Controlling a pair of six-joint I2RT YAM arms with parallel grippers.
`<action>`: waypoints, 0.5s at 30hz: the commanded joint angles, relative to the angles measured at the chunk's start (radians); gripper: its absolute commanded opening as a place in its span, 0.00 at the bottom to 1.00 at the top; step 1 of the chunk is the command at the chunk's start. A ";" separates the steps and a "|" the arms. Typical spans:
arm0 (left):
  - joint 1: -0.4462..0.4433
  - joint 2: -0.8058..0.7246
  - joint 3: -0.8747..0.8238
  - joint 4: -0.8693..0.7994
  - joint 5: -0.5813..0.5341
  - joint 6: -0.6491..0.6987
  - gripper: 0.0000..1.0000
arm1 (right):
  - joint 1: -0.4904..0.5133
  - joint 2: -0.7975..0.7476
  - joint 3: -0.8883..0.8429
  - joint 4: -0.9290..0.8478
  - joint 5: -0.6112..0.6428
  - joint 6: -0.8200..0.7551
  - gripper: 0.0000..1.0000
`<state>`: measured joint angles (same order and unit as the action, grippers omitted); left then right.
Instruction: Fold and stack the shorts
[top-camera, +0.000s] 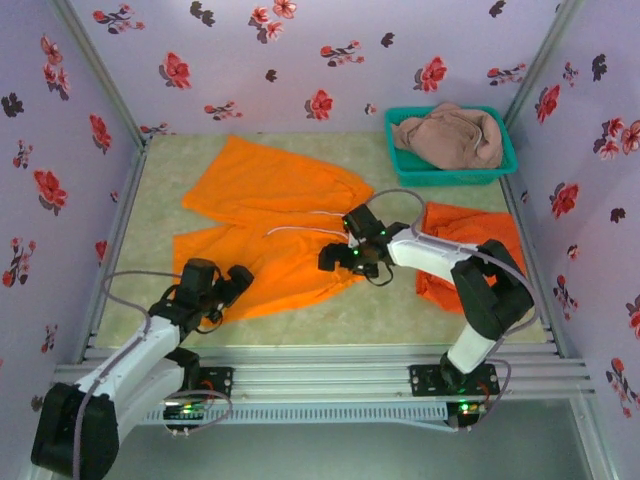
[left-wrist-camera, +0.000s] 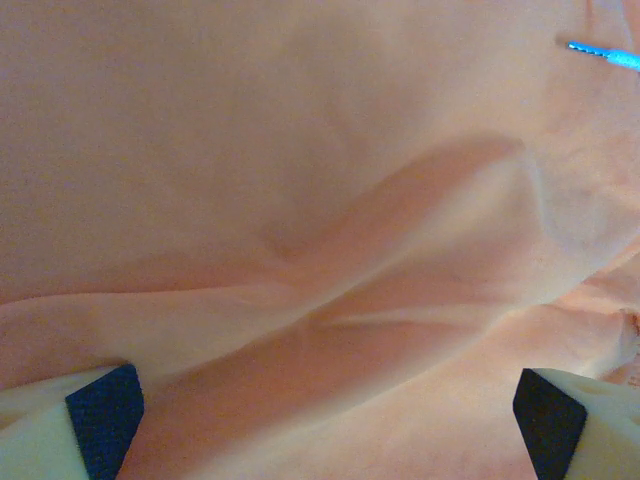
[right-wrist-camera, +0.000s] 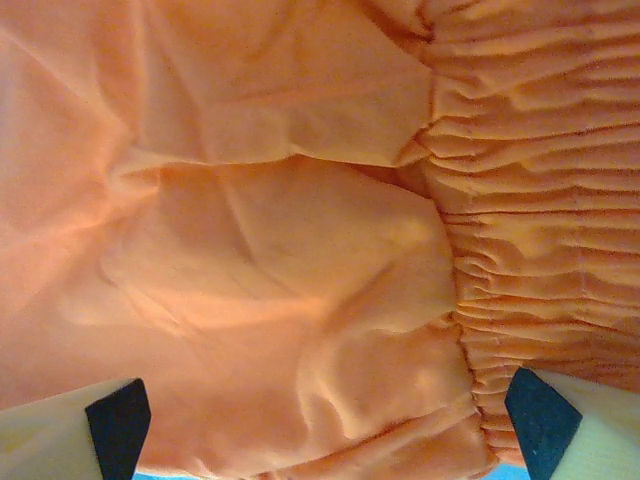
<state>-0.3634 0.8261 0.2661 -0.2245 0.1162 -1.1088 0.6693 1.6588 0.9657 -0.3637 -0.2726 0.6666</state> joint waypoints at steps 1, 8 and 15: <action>-0.007 -0.022 -0.049 -0.082 -0.031 -0.040 0.99 | 0.001 -0.056 -0.048 -0.042 -0.006 0.026 0.95; -0.006 -0.087 0.088 -0.140 -0.034 0.035 0.99 | -0.010 -0.135 0.122 -0.176 0.034 -0.055 0.99; -0.005 -0.100 0.223 -0.155 -0.026 0.148 0.99 | -0.069 0.079 0.422 -0.231 0.068 -0.112 0.99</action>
<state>-0.3641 0.7464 0.4419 -0.3519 0.1043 -1.0382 0.6277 1.6501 1.3220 -0.5476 -0.2390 0.5961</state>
